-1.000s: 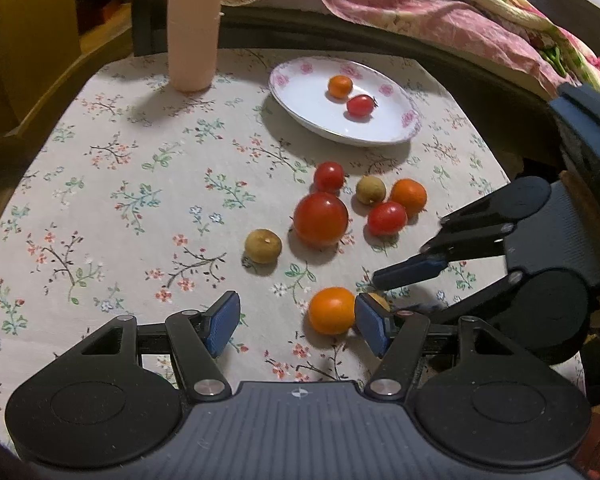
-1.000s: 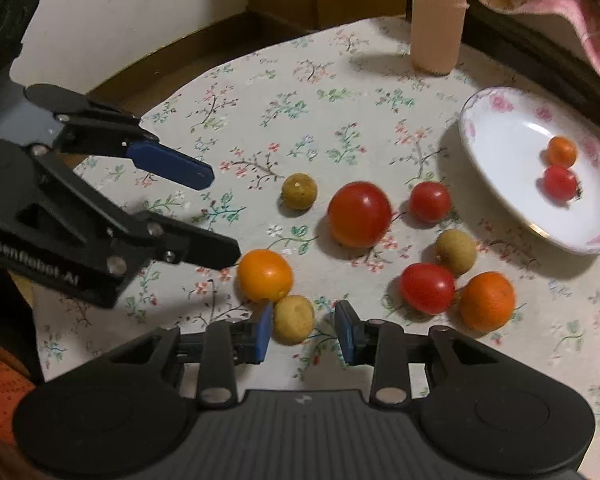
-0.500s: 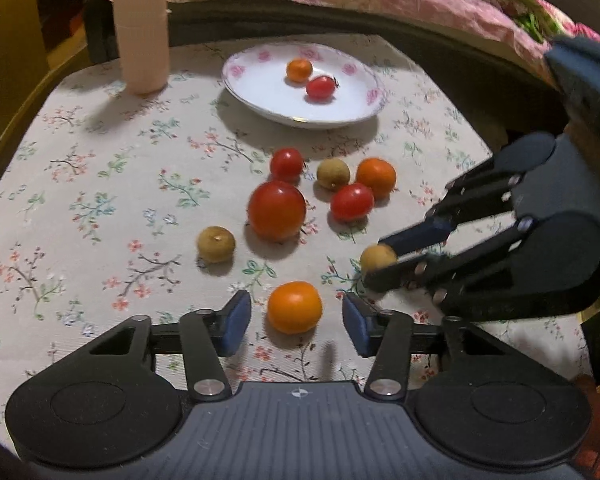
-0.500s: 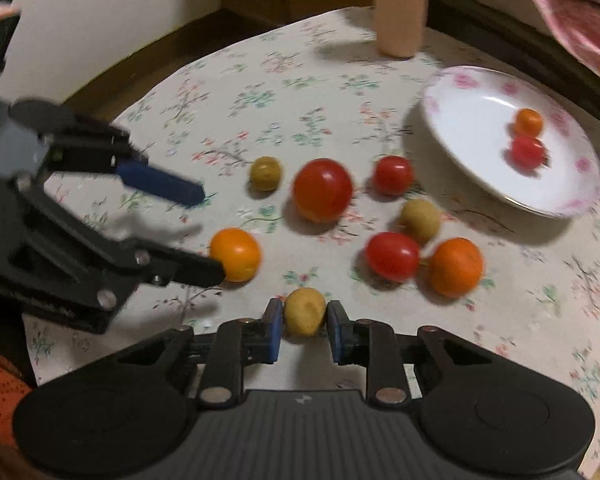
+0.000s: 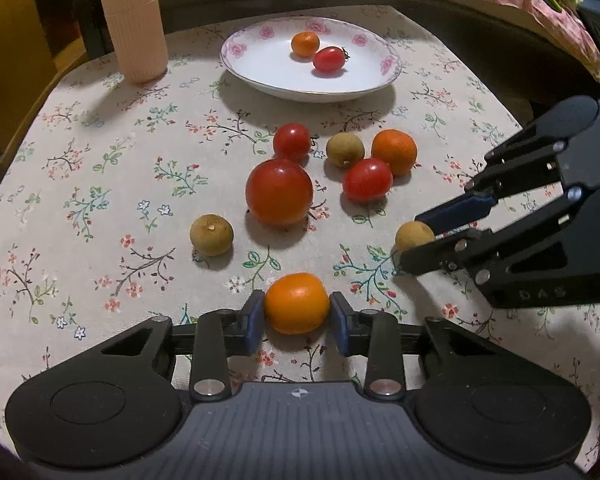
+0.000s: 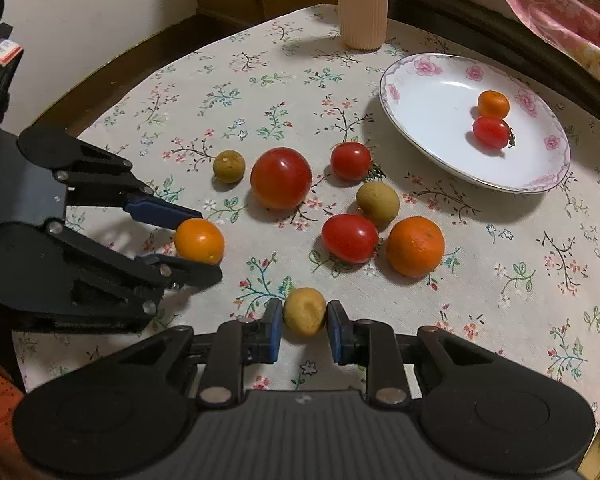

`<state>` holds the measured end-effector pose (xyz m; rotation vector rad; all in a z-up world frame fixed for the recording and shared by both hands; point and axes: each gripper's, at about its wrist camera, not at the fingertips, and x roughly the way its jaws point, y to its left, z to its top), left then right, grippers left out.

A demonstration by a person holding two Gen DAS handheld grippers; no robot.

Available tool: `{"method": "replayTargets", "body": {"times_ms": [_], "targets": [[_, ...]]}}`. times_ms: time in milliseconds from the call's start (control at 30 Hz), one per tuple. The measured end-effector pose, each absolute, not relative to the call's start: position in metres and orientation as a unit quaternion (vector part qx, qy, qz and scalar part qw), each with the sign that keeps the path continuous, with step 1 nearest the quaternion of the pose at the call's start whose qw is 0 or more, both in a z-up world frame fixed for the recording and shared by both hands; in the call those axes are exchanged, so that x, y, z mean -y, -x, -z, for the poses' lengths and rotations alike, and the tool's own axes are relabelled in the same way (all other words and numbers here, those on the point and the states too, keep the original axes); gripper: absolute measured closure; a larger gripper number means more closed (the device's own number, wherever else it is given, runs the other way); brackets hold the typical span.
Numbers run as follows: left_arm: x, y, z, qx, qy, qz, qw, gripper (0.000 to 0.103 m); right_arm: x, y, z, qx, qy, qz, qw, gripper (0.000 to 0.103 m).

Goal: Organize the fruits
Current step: 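Grasp a small brown fruit with the right tool while the left tool grasps an orange fruit, then carry both held fruits to the white plate and open both tools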

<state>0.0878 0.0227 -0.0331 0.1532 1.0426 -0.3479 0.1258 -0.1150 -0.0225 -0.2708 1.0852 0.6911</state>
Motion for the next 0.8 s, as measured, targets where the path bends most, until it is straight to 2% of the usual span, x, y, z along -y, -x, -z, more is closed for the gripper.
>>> {"method": "replayTargets", "body": {"times_ms": [800], "targets": [[-0.003,-0.094,0.037,-0.490,-0.106,0.172,0.848,0.060,0.113,-0.120,0.028,-0.500,0.142,-0.324,0.790,0.072]]}}
